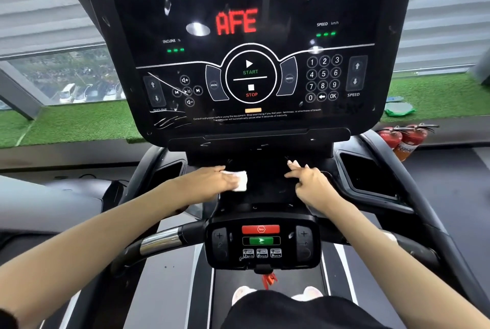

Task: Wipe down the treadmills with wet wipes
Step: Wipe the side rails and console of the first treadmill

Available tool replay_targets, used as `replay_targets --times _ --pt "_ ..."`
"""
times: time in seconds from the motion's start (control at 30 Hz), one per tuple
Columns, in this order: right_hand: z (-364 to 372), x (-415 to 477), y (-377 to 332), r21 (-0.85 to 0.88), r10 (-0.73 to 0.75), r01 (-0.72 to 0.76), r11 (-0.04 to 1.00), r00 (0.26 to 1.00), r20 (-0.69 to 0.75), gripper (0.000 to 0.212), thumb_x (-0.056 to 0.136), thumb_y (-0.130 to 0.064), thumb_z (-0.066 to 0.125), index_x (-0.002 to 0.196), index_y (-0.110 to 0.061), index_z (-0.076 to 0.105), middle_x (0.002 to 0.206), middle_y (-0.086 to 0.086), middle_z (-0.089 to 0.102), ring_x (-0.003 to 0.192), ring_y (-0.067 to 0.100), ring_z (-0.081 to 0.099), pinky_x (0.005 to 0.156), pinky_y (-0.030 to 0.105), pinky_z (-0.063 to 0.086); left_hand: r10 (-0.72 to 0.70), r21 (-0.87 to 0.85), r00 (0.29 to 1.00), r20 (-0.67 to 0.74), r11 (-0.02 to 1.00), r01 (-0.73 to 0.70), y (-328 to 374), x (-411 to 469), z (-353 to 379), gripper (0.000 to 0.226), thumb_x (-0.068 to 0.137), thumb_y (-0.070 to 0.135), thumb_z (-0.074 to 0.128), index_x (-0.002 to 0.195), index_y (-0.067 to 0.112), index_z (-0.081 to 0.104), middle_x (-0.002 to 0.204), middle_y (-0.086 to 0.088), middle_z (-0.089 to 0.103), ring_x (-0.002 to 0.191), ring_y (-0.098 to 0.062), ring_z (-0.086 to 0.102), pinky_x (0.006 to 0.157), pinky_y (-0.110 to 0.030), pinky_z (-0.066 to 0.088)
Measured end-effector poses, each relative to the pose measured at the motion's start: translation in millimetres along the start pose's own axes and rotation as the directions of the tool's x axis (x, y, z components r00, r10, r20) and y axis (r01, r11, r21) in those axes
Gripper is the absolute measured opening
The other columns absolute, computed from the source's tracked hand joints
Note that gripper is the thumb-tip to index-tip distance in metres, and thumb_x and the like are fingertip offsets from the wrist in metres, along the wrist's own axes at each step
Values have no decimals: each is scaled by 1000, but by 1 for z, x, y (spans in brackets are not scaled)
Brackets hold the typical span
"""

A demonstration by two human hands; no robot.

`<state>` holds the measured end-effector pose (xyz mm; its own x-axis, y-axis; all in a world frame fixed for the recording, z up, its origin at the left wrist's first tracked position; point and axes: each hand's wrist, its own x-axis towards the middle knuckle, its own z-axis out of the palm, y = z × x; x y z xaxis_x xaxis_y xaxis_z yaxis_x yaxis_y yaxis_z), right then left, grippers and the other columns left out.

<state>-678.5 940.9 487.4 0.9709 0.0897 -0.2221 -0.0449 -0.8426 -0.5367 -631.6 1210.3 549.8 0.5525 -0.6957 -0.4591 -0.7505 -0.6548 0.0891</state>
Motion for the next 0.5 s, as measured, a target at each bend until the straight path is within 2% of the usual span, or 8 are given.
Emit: replay_targets --times 0.03,0.1,0.2,0.27,0.33,0.4,0.5 --pt "0 0 1 20 4 -4 1000 1000 2 57 82 8 40 130 -16 60 154 -7 32 145 26 25 117 37 26 -32 -23 998 -52 999 31 3 3 -4 74 84 -19 38 147 20 38 156 8 27 146 -18 20 115 -25 9" --pt "0 0 3 45 -4 3 999 1000 2 61 79 9 39 130 -17 60 154 -6 34 145 24 26 117 37 27 -30 -82 996 -84 996 23 5 8 -4 75 82 -21 36 145 21 42 154 9 32 143 -23 27 114 -30 17" --pt "-1 1 5 67 -12 12 998 1000 -1 63 78 11 39 132 -15 58 152 -2 38 144 23 29 118 32 24 76 -157 994 81 986 -62 -3 0 11 74 82 -20 36 142 22 47 152 12 35 141 -17 33 117 -27 20" --pt "-2 1 5 90 -10 11 996 1000 -10 65 77 13 38 133 -13 57 151 -1 39 144 23 29 118 31 23 109 -172 984 137 981 -85 -6 -6 12 72 84 -17 40 142 25 46 151 14 35 141 -13 33 116 -25 21" --pt "-2 1 3 103 -10 12 995 1000 -17 67 77 14 37 136 -13 54 151 0 39 144 23 28 119 29 21 70 -138 993 97 989 -56 -5 -1 6 74 83 -18 39 144 25 44 152 13 35 143 -17 27 117 -31 20" --pt "-3 -1 1 114 -4 7 993 1000 -20 73 77 15 36 141 -16 48 151 1 38 145 24 27 119 29 20 20 -91 1000 -4 996 -20 2 16 0 76 82 -20 36 144 23 43 153 11 35 144 -27 25 117 -39 22" --pt "-7 -5 -2 109 3 -1 994 1000 -17 86 76 15 36 151 -26 31 151 3 39 142 31 30 112 33 34 0 -190 996 -93 982 -18 25 45 -4 78 80 -20 34 145 22 41 155 11 29 145 -21 24 119 -33 16"
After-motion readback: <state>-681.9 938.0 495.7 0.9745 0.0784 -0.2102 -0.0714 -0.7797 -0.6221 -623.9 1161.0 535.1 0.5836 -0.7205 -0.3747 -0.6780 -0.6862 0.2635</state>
